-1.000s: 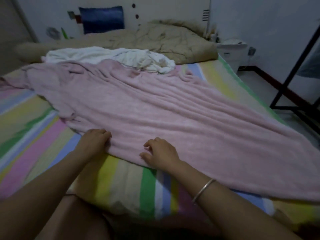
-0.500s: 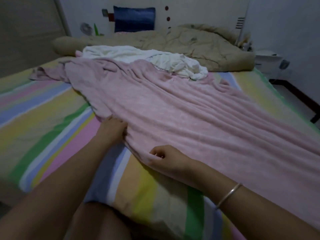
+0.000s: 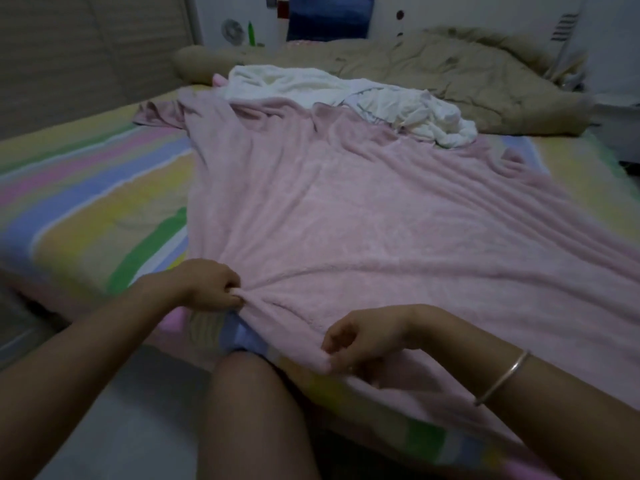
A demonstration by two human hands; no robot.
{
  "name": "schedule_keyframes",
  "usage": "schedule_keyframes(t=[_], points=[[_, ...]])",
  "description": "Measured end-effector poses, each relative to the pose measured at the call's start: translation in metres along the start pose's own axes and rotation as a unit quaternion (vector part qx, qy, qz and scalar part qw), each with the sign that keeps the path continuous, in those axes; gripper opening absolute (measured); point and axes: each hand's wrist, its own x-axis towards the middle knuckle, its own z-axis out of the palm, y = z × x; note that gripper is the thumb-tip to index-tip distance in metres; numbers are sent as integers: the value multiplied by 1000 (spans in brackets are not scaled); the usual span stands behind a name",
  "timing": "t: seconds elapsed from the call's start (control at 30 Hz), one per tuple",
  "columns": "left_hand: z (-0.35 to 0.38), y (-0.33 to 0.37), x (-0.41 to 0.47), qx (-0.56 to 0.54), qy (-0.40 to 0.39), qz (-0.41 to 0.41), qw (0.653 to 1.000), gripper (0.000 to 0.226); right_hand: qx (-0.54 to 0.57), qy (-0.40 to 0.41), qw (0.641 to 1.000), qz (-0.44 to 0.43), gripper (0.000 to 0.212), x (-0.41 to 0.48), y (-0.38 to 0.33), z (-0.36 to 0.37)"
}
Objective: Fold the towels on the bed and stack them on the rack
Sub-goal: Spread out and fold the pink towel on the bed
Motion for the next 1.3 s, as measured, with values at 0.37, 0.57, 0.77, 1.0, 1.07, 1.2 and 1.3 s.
schedule_keyframes(t=[0.37,0.57,0.77,1.0,1.07,1.2,1.3], points=[[-47,107,-11,-328,-210,28,921,26,193,43,980,-17,32,-19,13,23],[-83,218,73,-348,47,87,932,18,103,471,876,33,21,-87,125,-60],[-134,359,187,-286,145,146,936,34,-9,657,727,197,27,-172,277,-149],[-186,453,324,-240,195,125,943,42,41,667,692,272,36,-183,391,-263],[-191,463,356,-229,207,102,946,43,87,639,716,266,41,-174,414,-300],[-194,468,407,-249,228,50,940,43,289,629,706,149,37,-148,431,-371],[-196,470,441,-270,234,4,934,45,459,558,688,69,37,-129,428,-420]])
